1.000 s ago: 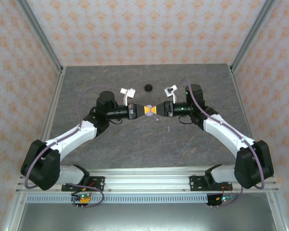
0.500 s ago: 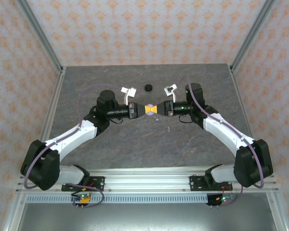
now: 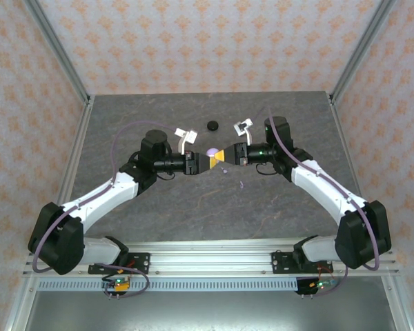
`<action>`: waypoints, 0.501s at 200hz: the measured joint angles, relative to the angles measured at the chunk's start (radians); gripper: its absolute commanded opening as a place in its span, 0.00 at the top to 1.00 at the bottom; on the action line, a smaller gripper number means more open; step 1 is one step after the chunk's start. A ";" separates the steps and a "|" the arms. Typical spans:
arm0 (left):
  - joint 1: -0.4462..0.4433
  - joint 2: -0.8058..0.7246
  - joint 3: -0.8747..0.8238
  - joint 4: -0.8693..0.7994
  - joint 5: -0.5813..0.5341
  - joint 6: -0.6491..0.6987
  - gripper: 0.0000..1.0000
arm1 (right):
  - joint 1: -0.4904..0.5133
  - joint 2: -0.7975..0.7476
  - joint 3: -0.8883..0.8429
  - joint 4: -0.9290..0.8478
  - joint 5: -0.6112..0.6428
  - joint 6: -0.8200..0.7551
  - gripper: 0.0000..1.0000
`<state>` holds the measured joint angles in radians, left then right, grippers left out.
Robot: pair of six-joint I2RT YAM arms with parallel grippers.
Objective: Insert the wireless bluetooth earbuds into the charging case
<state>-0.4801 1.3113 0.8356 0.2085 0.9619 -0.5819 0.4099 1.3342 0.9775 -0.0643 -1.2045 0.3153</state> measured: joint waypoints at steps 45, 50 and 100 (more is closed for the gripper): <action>-0.004 0.000 0.014 -0.021 0.003 0.012 0.51 | 0.004 0.000 0.027 -0.074 0.000 -0.048 0.82; -0.004 0.000 0.015 -0.023 0.003 0.014 0.52 | 0.005 0.000 0.029 -0.079 0.001 -0.052 0.82; -0.005 0.000 0.017 -0.037 0.029 0.027 0.63 | 0.014 0.000 0.043 -0.130 0.012 -0.087 0.82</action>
<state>-0.4847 1.3113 0.8524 0.1719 0.9913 -0.5549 0.4240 1.3342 1.0210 -0.1947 -1.1927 0.2279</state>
